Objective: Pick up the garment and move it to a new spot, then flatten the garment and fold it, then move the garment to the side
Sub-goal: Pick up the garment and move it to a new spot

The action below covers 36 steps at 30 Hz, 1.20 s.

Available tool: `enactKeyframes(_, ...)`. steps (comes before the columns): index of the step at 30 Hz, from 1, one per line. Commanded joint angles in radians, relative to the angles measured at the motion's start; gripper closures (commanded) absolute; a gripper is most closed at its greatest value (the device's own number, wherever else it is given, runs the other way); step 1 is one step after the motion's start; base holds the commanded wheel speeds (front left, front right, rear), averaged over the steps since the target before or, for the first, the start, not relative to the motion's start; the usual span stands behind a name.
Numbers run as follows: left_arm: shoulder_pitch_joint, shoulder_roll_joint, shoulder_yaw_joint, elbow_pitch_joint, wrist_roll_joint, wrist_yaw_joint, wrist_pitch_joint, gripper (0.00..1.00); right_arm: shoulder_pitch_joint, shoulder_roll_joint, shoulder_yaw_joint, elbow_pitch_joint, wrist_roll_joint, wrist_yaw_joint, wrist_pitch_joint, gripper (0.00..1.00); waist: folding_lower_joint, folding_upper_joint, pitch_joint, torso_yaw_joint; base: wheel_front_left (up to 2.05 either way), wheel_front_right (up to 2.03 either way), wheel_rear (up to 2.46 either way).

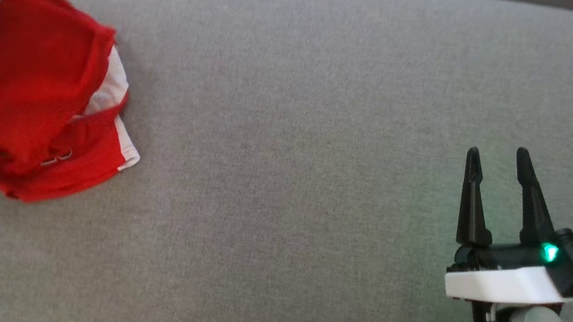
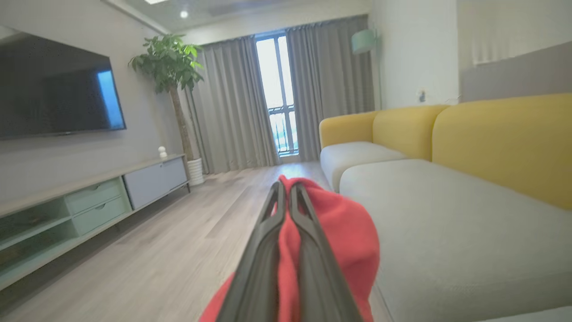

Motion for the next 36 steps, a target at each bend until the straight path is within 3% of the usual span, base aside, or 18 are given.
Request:
enactKeyframes(1, -0.045, 0.035, 0.014, -0.097, -0.022, -0.005, -0.004, 1.0, 0.0, -0.003, 0.026, -0.024, 0.013, 0.008, -0.006, 0.0, 0.0002, 0.0, -0.035, -0.009, 0.0, 0.0, 0.0)
enactKeyframes(11, 0.022, -0.07, -0.039, -0.406, -0.107, 0.013, 0.123, 1.0, -0.007, -0.003, 0.04, -0.029, 0.057, 0.008, -0.006, 0.0, 0.0002, 0.0, -0.059, -0.101, 0.0, 0.0, 0.0)
enactKeyframes(19, 0.088, -0.192, -0.115, -0.564, -0.13, 0.063, 0.182, 1.0, -0.042, -0.003, 0.089, -0.047, 0.108, 0.008, -0.006, 0.0, 0.0002, 0.0, -0.026, -0.278, 0.0, 0.0, 0.0)
enactKeyframes(24, 0.077, -0.27, -0.161, -0.581, -0.135, 0.076, 0.181, 1.0, -0.067, -0.003, 0.117, -0.063, 0.146, 0.008, -0.006, 0.0, 0.0002, 0.0, 0.001, -0.402, 0.0, 0.0, 0.0)
enactKeyframes(30, 0.054, -0.357, -0.184, -0.55, -0.172, 0.077, 0.107, 1.0, -0.065, -0.003, 0.112, -0.073, 0.158, 0.008, -0.006, 0.0, 0.0002, 0.0, 0.01, -0.457, 0.0, 0.0, 0.0)
enactKeyframes(33, 0.072, -0.363, -0.169, -0.5, -0.205, 0.073, 0.077, 1.0, -0.066, -0.003, 0.1, -0.079, 0.16, 0.008, -0.006, 0.0, 0.0002, 0.0, 0.017, -0.456, 0.0, 0.0, 0.0)
enactKeyframes(36, 0.116, -0.326, -0.166, -0.427, -0.205, 0.057, 0.051, 1.0, -0.065, -0.003, 0.09, -0.083, 0.156, 0.008, -0.006, 0.0, 0.0002, 0.0, 0.028, -0.439, 0.0, 0.0, 0.0)
